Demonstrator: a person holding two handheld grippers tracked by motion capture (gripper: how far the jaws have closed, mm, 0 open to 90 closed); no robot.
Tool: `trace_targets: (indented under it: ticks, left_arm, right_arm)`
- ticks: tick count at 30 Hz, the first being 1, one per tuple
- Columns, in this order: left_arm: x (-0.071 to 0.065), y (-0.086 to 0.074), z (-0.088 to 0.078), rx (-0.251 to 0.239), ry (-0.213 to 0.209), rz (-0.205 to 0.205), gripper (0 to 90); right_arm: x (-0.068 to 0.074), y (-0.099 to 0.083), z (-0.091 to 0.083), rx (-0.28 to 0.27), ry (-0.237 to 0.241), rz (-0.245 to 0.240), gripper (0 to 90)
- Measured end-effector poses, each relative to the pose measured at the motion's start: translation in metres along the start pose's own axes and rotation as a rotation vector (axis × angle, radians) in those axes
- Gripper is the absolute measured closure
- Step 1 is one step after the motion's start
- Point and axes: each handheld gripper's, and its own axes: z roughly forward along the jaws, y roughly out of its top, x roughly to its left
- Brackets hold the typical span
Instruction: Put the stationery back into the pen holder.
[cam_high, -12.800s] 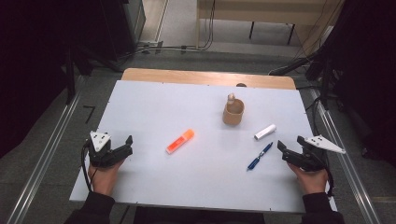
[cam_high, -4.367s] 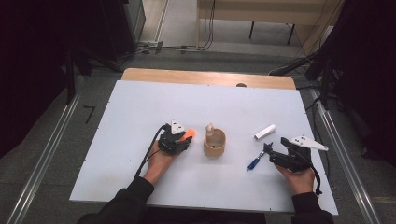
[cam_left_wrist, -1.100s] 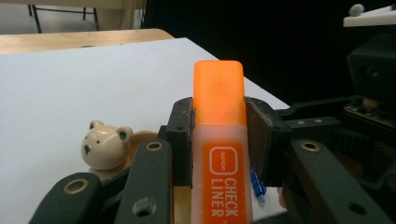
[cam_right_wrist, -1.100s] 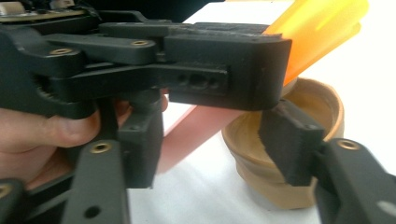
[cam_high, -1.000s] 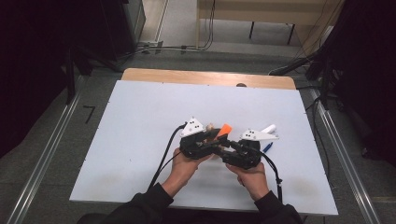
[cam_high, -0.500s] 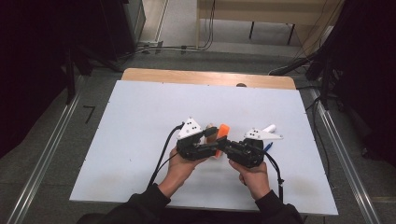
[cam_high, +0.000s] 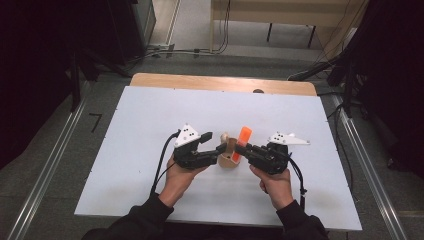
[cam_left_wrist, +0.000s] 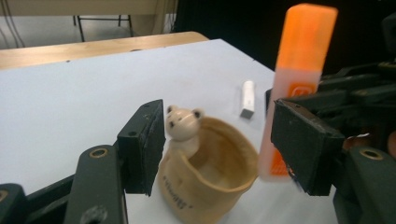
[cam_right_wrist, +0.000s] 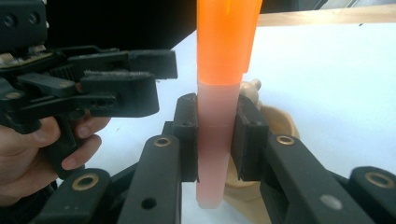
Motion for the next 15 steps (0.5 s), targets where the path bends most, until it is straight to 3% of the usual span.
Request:
trace_targets:
  ticks: [7, 15]
  left_arm:
    - [0.012, -0.009, -0.002, 0.026, 0.039, -0.01, 35.7]
    - [0.018, -0.013, -0.003, 0.029, 0.054, -0.016, 35.6]
  right_arm:
    - [-0.005, 0.009, 0.002, -0.02, -0.013, 0.0, 72.0]
    - [-0.006, 0.017, 0.011, -0.031, -0.016, -0.002, 72.0]
